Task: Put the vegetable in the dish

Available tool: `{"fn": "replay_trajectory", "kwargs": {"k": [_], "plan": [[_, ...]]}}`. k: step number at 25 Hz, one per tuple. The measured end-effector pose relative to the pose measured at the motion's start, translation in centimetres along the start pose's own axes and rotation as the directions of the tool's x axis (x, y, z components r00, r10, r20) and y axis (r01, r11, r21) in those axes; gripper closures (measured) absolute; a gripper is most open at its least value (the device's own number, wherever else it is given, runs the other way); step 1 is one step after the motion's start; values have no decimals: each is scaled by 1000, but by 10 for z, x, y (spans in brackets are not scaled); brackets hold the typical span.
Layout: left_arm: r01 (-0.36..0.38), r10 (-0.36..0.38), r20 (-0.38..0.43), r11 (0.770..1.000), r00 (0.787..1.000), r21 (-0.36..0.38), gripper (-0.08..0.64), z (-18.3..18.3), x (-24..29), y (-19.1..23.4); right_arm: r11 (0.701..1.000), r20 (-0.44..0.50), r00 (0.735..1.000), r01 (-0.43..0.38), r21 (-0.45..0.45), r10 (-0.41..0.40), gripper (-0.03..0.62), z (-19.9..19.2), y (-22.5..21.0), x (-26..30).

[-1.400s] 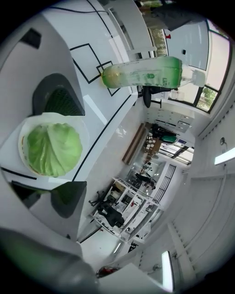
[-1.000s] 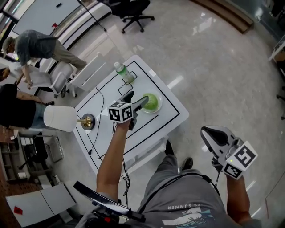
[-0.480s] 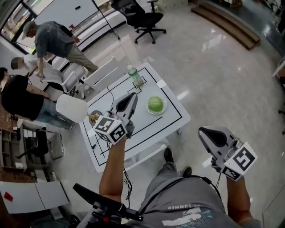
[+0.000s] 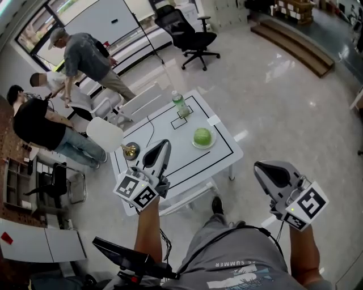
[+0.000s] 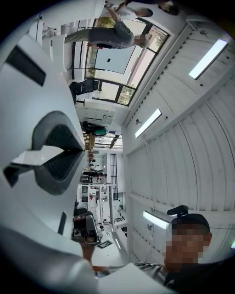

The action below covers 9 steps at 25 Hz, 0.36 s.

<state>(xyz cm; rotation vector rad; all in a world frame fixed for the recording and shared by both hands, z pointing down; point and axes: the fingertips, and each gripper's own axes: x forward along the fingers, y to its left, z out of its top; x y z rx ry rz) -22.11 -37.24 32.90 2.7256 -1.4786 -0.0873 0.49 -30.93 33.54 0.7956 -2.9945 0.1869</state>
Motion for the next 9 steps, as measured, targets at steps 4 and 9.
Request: {"fn": "replay_trajectory", "kwargs": {"k": [4,9], "plan": [[-11,11,10,1000,1000,3,554,8,-22,-24,1000,16,1000,-5,-17,6,588,10,16,-23],[-3,2,22,1000,1000,29,554,23,-48,-49,1000,27,1000,10,-22,-9,588,13,36,-46]]}}
